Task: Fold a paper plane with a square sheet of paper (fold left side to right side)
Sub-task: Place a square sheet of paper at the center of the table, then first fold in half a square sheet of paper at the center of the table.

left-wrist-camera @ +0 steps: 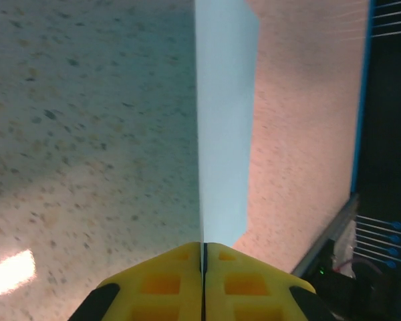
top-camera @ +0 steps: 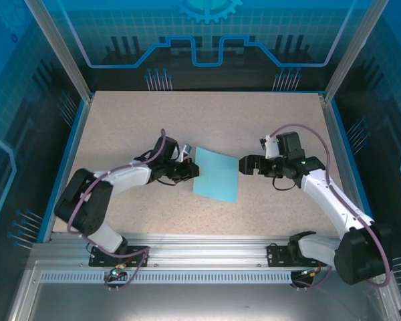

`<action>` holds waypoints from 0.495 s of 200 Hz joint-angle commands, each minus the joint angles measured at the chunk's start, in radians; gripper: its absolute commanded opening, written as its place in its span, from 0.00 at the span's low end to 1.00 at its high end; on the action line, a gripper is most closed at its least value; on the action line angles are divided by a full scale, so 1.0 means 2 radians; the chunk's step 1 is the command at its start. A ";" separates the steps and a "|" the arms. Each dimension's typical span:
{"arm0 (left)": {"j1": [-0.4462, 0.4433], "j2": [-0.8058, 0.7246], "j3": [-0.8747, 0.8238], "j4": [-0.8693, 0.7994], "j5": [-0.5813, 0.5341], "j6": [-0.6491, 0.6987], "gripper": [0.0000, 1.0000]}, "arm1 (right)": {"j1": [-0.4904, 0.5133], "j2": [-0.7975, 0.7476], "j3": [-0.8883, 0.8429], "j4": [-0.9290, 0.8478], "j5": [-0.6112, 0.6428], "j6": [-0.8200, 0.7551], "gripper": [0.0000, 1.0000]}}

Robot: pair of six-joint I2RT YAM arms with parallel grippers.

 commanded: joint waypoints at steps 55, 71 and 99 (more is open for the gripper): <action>-0.002 0.040 0.064 -0.092 -0.037 0.030 0.15 | 0.010 0.164 -0.002 0.138 -0.059 0.066 0.53; -0.003 0.039 0.065 -0.097 -0.038 0.033 0.18 | 0.018 0.207 0.016 0.150 -0.057 0.071 0.43; -0.006 0.037 0.068 -0.097 -0.034 0.033 0.24 | 0.034 0.263 0.045 0.158 -0.055 0.072 0.38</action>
